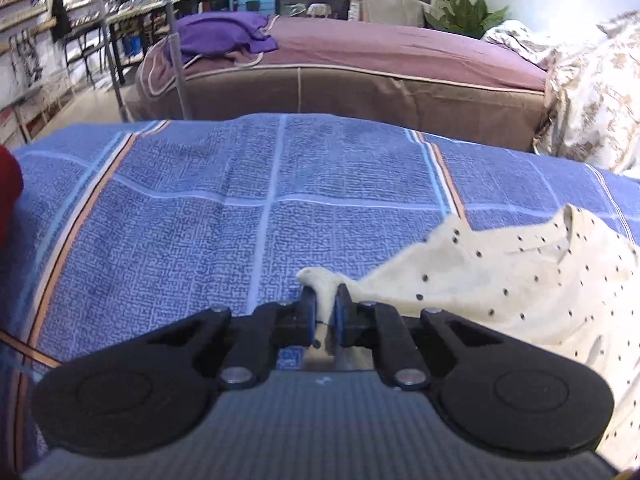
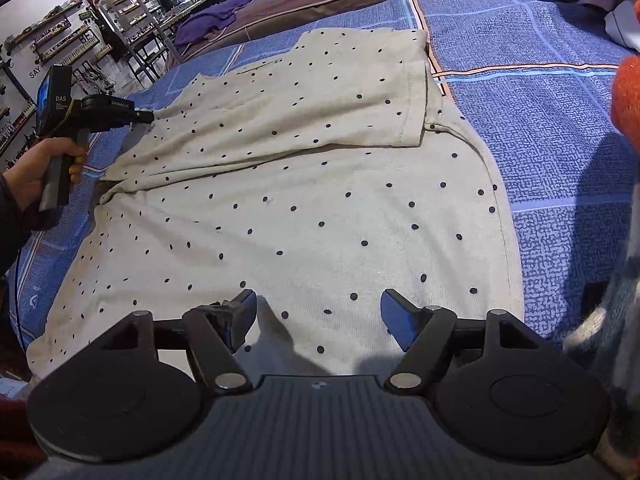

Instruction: Fold small clothes

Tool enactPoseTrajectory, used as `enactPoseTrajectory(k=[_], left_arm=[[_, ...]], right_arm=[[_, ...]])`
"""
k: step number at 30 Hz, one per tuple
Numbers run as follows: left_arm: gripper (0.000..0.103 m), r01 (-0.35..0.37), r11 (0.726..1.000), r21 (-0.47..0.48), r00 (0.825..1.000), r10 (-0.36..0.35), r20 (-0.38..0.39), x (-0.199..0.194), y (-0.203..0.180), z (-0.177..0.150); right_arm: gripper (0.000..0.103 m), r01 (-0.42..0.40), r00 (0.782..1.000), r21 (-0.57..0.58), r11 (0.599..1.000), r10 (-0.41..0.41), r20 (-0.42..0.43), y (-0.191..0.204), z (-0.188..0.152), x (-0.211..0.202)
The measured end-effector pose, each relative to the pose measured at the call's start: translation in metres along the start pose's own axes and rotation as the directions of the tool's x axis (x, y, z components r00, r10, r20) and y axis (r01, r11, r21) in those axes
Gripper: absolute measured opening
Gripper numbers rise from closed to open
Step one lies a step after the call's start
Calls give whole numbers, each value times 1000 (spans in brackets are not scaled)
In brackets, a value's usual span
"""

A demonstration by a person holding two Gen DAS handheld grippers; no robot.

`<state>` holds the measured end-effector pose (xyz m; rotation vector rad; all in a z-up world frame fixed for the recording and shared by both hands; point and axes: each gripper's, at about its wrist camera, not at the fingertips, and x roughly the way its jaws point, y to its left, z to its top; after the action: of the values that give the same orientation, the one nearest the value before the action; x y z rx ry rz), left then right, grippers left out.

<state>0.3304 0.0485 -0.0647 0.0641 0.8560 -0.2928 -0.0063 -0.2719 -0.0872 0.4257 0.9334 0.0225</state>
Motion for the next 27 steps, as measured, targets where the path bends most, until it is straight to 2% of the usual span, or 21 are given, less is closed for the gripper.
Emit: enactPoseTrajectory(k=[2, 3, 5, 6, 7, 10, 13, 16, 19, 23, 27], left_arm=[[12, -37, 999, -4, 999, 37, -22, 5, 1, -1], [19, -65, 998, 5, 998, 65, -23, 7, 0, -2], [48, -129, 991, 20, 991, 130, -14, 5, -1, -5], [74, -173, 984, 30, 985, 173, -11, 2, -1, -5], [87, -197, 980, 40, 980, 198, -2, -2, 1, -6], [91, -187, 982, 37, 982, 186, 27, -30, 11, -11], [101, -100, 995, -4, 995, 100, 14, -65, 20, -28], [101, 23, 1000, -10, 998, -23, -52, -108, 20, -67], [101, 112, 994, 10, 986, -110, -125, -152, 17, -119], [101, 108, 993, 47, 981, -98, -168, -207, 11, -188], [101, 92, 996, -4, 978, -91, -189, -244, 13, -243]], right_arm=[[103, -1, 1000, 0, 1000, 1, 2, -1, 0, 0], [103, -2, 1000, 0, 1000, 2, 2, -1, -1, 0], [103, -4, 1000, 5, 1000, 4, 4, -2, -1, -1], [103, -5, 1000, 7, 1000, 5, 4, -2, -1, -1], [103, -7, 1000, 8, 1000, 7, 5, -3, -1, -1], [103, -8, 1000, 14, 1000, 8, 7, -3, 0, -3], [103, 7, 999, 17, 1000, -8, 47, -3, 0, -11], [103, -3, 998, 6, 1000, 3, 71, -4, -1, -21], [103, 2, 996, -54, 999, 2, 86, -1, -8, -36], [103, 38, 994, -204, 978, -16, 109, 7, -28, -59], [103, 57, 992, -278, 959, -24, 122, 11, -48, -75]])
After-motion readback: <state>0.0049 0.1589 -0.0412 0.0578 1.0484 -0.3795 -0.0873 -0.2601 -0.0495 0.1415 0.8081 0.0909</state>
